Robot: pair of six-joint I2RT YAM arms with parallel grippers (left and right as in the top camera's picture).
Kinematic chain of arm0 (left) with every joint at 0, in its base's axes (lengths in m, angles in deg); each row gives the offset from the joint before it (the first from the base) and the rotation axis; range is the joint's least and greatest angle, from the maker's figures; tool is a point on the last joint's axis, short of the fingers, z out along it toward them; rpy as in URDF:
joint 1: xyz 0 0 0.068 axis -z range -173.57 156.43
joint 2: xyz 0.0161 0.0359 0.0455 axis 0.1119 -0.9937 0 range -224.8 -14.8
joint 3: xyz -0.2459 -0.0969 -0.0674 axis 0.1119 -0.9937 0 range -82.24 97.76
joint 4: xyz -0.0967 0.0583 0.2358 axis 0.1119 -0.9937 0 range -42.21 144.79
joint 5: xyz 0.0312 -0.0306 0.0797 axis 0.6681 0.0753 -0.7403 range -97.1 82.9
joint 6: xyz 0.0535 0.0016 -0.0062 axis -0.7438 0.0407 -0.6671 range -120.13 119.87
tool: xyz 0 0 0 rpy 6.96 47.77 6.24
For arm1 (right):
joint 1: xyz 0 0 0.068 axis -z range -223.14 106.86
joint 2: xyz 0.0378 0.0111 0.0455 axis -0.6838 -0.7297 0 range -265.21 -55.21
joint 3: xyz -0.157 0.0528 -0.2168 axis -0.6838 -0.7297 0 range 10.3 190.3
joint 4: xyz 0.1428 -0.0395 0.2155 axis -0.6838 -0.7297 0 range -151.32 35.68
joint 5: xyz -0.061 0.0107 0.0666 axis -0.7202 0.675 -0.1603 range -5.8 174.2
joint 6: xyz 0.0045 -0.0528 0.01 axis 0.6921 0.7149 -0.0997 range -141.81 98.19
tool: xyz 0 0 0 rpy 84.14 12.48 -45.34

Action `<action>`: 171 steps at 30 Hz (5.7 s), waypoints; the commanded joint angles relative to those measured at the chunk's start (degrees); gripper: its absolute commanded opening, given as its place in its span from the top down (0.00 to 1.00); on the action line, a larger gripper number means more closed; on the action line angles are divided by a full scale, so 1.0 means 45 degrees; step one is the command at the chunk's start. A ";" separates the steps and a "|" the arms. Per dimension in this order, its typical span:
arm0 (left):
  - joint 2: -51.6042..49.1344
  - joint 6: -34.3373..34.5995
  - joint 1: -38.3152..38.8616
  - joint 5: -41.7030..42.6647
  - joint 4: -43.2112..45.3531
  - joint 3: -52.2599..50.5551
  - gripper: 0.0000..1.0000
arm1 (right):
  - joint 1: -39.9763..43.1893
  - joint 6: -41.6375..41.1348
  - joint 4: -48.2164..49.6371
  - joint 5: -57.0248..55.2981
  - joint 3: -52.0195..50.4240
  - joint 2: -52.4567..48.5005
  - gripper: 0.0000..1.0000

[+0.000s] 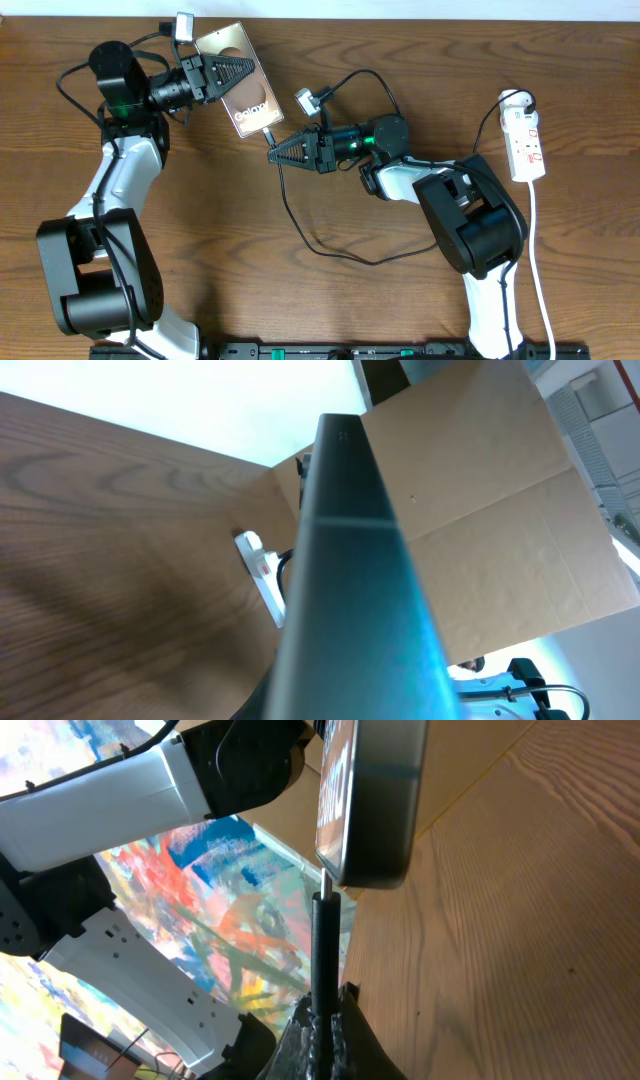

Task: Plug charger to phone and switch on socket
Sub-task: 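Align the connector tip under the phone's bottom port with the right gripper, then push the connector up into the phone port with the right gripper, then open the right gripper and move it away toward the power strip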

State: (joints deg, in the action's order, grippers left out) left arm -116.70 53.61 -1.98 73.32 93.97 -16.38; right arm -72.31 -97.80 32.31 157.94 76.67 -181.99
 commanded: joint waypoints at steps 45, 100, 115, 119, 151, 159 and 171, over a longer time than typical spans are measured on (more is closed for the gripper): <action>0.0019 0.0491 0.0170 0.0102 0.0034 0.0165 0.93 | 0.0209 -0.0053 0.0121 -0.0316 0.0063 0.0010 0.99; 0.0015 -0.1122 0.0602 0.2132 0.0034 -0.0291 0.93 | 0.0199 0.0000 0.0811 -0.1360 0.0068 0.0015 0.99; 0.0015 -0.1122 0.0612 0.2123 0.0029 -0.0369 0.93 | 0.0228 0.0282 0.0811 -0.1477 0.0087 0.0015 0.99; 0.0015 -0.1122 0.0602 0.1870 0.0029 -0.0369 0.93 | 0.0214 0.0296 0.0801 -0.1443 0.0087 0.0015 0.98; 0.0015 -0.0219 -0.2676 0.2127 -0.0753 -0.0379 0.93 | 0.1982 0.1195 -0.2934 0.0908 0.0083 0.0015 0.01; 0.0015 -0.0214 -0.2613 0.2123 -0.0748 -0.0403 0.92 | 0.1991 0.1219 -0.3701 0.0345 0.0083 0.0015 0.01; 0.0015 -0.0408 -0.2375 0.1826 -0.0748 -0.0403 0.93 | 0.2293 0.3701 -0.7504 -0.2628 0.0087 0.0019 0.01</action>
State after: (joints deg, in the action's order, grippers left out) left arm -116.70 52.34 -13.43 81.08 90.17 -18.17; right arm -63.33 -87.24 0.73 151.97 76.63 -182.23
